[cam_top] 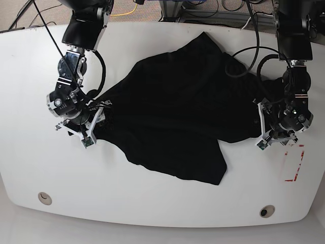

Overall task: Layout the t-shirt on the table in an organized manner, then fold the t-shirt properly
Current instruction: 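Grasp the shirt edges again with both grippers and lift, then drag the held shirt edges apart with both grippers to stretch it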

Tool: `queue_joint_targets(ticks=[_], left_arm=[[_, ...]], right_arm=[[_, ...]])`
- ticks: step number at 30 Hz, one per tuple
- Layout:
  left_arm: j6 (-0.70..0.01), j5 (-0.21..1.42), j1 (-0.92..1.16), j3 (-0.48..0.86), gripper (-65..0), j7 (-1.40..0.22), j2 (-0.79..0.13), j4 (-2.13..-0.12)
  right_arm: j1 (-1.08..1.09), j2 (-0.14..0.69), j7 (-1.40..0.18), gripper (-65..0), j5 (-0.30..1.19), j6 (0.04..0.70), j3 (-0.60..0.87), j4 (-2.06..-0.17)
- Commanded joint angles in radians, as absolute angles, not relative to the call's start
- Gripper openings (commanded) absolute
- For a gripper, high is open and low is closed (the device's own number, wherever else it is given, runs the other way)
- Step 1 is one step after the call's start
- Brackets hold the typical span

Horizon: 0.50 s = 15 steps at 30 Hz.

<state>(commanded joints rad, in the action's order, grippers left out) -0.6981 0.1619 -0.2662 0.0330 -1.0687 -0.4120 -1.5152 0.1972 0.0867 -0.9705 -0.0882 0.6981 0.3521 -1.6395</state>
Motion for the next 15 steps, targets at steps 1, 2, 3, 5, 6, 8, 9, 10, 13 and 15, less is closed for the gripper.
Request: queue_joint_targets(ticks=[1, 2, 3, 5, 6, 8, 9, 10, 13, 15], left_arm=[[-0.698, 0.163, -0.266, 0.033, -24.2, -1.069, -0.427, -1.515], [-0.698, 0.165, -0.266, 0.033, -24.0, -1.069, -0.441, -1.515], [-0.698, 0.166, -0.266, 0.033, -24.0, -1.069, -0.452, -1.517], [-0.698, 0.166, -0.266, 0.033, -24.0, -1.069, -0.458, -1.518], [-0.698, 0.166, -0.266, 0.033, -24.0, -1.069, -0.458, -1.523], [-0.698, 0.166, -0.262, 0.035, -24.0, -1.069, -0.463, -1.550], [-0.698, 0.166, -0.255, 0.039, -24.0, -1.072, -0.483, -1.586], [-0.698, 0.166, -0.242, 0.044, -24.0, -1.078, -0.493, -1.609], [-0.698, 0.179, -0.205, 0.062, -24.0, -1.106, -0.503, -1.687], [-0.698, 0.196, -0.182, 0.088, -24.3, -1.138, -0.503, -1.744]], right_arm=[[0.197, 0.087, -0.970, -16.3, -0.088, 0.698, 0.351, -1.639], [0.197, 0.087, -0.970, -13.5, -0.088, 0.698, 0.351, -1.641], [0.197, 0.087, -0.972, -10.8, -0.088, 0.698, 0.349, -1.649], [0.197, 0.087, -0.974, -9.0, -0.088, 0.698, 0.351, -1.670], [0.196, 0.087, -0.974, -8.9, -0.088, 0.698, 0.351, -1.684], [0.183, 0.087, -0.975, -8.7, -0.088, 0.698, 0.351, -1.710], [0.176, 0.087, -0.975, -8.7, -0.088, 0.698, 0.348, -1.728], [0.173, 0.087, -0.974, -8.6, -0.087, 0.698, 0.346, -1.735], [0.196, 0.087, -0.972, -8.2, -0.087, 0.698, 0.344, -1.725], [0.220, 0.085, -0.972, -8.4, -0.085, 0.698, 0.346, -1.682]])
